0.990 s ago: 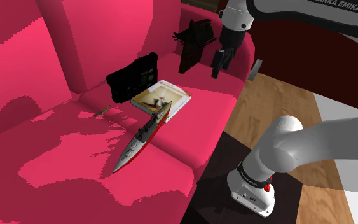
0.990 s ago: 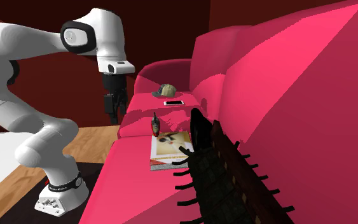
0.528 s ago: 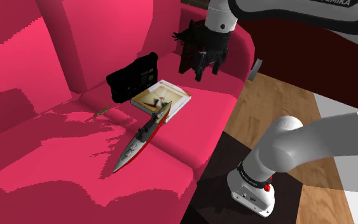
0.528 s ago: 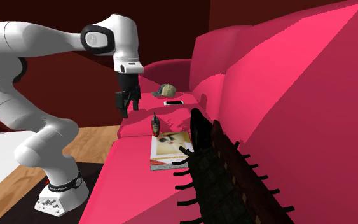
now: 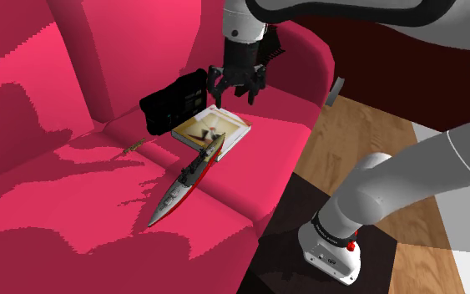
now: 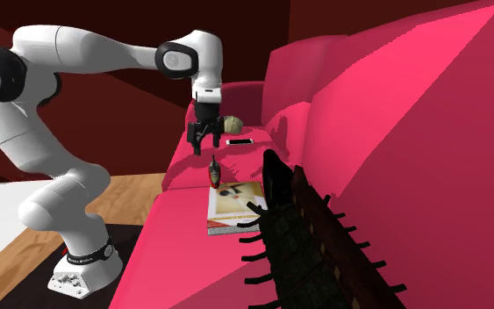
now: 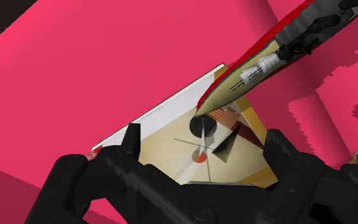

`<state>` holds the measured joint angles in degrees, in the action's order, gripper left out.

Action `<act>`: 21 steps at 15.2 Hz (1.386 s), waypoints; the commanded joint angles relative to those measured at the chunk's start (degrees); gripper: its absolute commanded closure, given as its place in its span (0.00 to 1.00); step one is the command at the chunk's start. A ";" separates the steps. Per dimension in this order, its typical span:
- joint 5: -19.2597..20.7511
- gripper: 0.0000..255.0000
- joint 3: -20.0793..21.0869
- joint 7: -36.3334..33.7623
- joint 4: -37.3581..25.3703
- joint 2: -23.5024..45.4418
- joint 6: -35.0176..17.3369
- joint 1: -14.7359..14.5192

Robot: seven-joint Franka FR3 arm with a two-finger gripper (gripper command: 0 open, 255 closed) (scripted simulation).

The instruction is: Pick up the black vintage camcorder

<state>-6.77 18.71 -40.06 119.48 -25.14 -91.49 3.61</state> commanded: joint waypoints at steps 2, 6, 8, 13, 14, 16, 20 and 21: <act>-0.31 0.00 3.40 -10.24 -5.22 6.43 -0.90 1.39; 1.10 0.00 7.08 -23.44 -13.48 16.07 -1.70 2.52; 2.46 0.00 8.36 -29.96 -18.14 21.22 -1.79 2.59; 6.84 0.00 9.48 -45.30 -31.54 34.61 -0.69 0.93; 7.74 0.00 9.32 -48.10 -34.57 37.32 -0.20 0.29; 9.43 0.00 8.73 -53.38 -41.09 42.79 1.06 -1.17; 10.31 0.00 7.87 -56.69 -44.11 46.38 0.50 -2.23; 10.26 0.00 7.85 -56.63 -43.14 46.24 -0.34 -2.11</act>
<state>3.54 26.67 -96.65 75.42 21.13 -90.90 1.32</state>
